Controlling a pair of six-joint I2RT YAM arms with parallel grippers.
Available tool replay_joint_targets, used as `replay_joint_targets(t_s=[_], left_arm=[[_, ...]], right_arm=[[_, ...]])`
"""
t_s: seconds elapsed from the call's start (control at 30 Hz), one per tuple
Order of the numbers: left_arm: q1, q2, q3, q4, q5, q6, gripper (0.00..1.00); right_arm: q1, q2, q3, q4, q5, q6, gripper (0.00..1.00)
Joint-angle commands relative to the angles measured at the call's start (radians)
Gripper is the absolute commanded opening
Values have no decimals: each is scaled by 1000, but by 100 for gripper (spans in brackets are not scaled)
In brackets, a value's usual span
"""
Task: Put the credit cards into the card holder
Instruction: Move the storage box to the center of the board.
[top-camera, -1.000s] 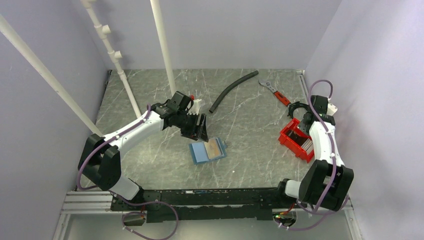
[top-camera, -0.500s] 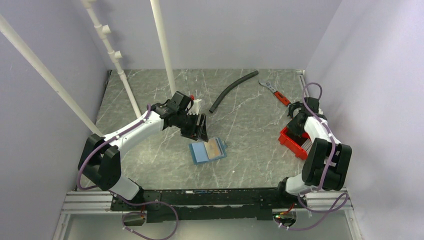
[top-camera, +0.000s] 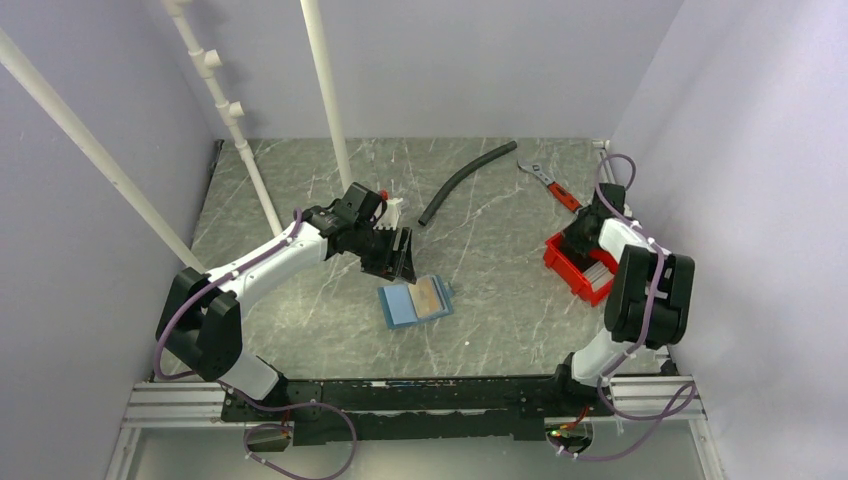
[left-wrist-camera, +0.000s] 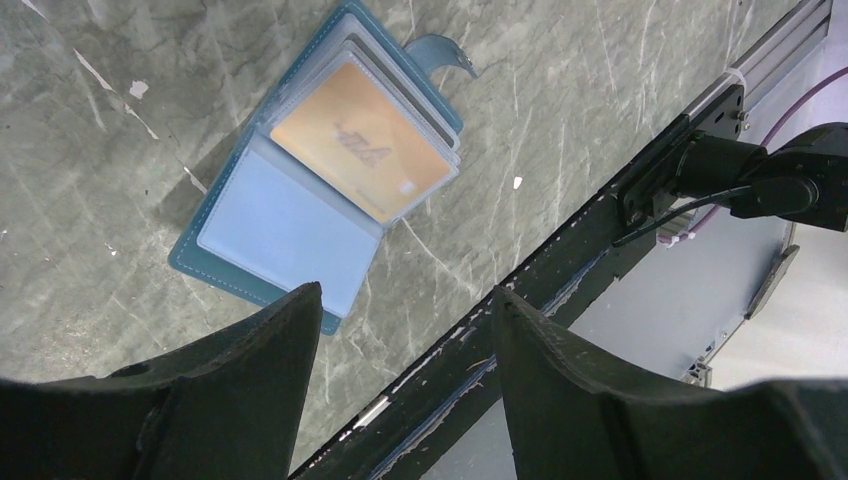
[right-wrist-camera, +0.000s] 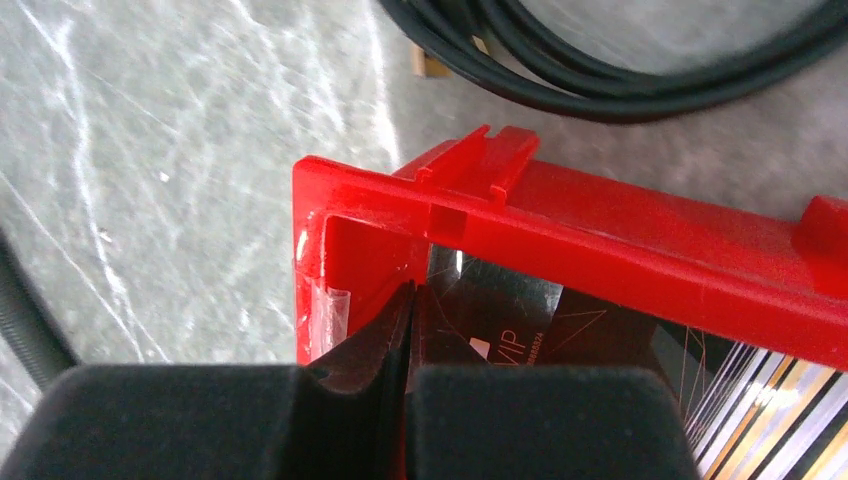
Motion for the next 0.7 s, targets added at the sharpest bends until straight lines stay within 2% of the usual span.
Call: replay_joint_targets(t_s=[0.0,0.2,0.37,0.4,0.5,0.67], left_arm=[[1,-3,6,13,-14,25,68],[3,-1,6,14,-12,25,68],[3,-6,1,21,-7,25,68],[3,-8,1,22,-5,25,68],[-1,-14,0,26,1,23,68],[-6,-10,-6,31,12,20,68]], right_arm=[[51,58,116,72,12,81,0],[103,138,231,21,91,170,0],[111,117,319,-131,195,95,0],[113,104,333,-174,233,70,4],[115,82,359,-290,335,-11,25],[115,49,324,-368,466,-84,70]])
